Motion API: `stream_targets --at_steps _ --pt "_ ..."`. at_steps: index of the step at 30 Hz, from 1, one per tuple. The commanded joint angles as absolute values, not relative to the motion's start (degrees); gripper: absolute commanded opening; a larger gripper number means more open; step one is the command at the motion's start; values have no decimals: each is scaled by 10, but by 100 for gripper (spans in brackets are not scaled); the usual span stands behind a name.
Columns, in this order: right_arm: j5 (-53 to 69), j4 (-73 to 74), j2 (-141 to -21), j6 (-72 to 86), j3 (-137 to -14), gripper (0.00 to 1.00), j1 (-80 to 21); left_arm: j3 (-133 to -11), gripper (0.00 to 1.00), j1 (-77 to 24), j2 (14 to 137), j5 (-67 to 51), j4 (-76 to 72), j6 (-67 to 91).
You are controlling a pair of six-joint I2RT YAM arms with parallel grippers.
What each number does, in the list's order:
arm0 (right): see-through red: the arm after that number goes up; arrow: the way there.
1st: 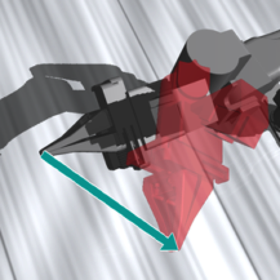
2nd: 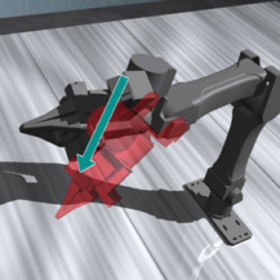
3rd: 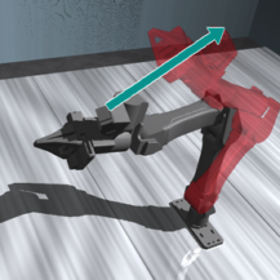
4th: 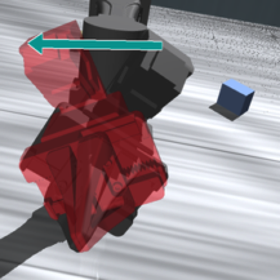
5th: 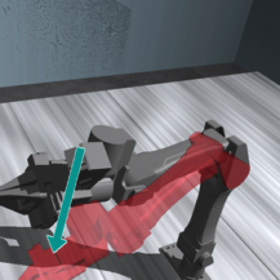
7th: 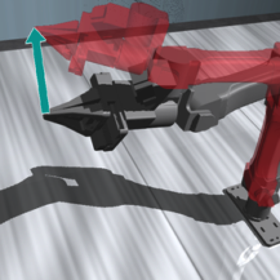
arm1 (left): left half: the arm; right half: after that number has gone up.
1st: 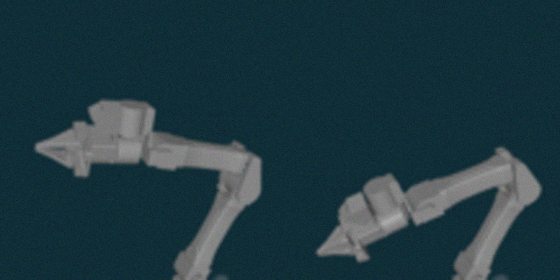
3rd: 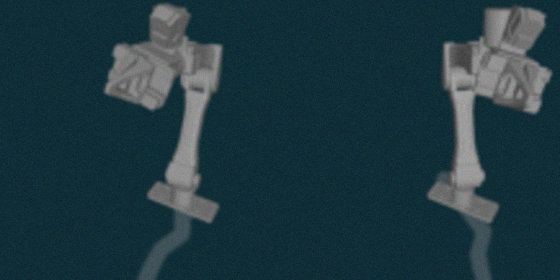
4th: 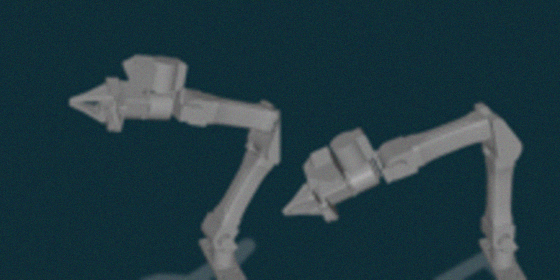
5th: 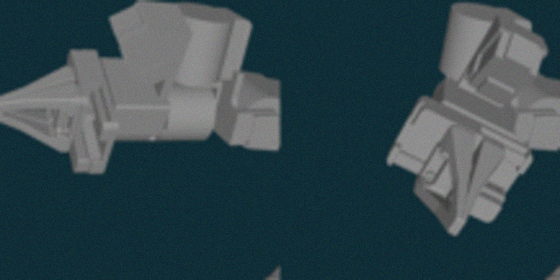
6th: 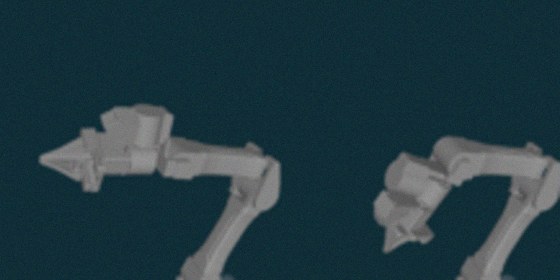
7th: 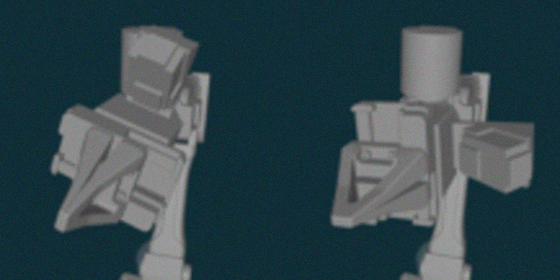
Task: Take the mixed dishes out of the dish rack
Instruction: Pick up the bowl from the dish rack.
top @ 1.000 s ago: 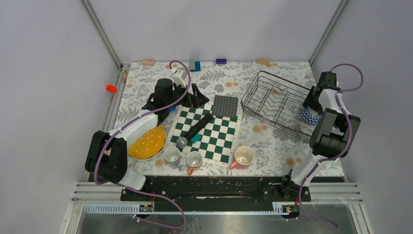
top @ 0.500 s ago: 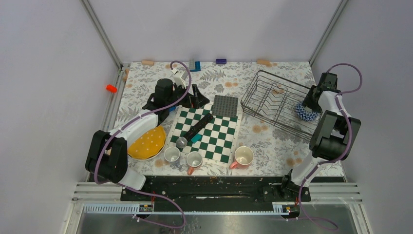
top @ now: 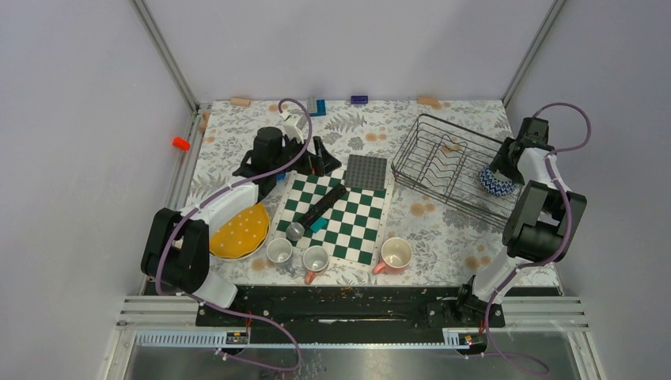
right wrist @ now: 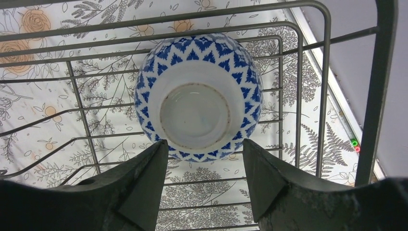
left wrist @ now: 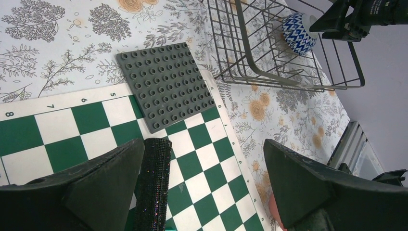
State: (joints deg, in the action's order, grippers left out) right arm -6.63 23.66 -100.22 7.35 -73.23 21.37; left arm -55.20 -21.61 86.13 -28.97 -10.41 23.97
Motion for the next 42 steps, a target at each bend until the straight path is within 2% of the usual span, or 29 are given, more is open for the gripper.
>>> stream_targets --at_steps 1,9,18,22,32,42 --pt "-83 230 -990 78 -761 65 210 -583 99 -212 868 -308 -133 236" --pt "-66 234 -1022 78 -782 58 209 -588 99 -212 870 -308 -131 237" --pt "-101 253 -1043 75 -782 58 209 -592 99 -212 874 -306 -128 236" --pt "-98 256 -1055 79 -790 52 208 -593 99 -212 874 -313 -124 230" --pt "-97 275 -1047 86 -792 67 193 -594 99 -212 881 -315 -123 229" --pt "-79 276 -1027 107 -811 69 190 -590 99 -212 877 -318 -124 227"
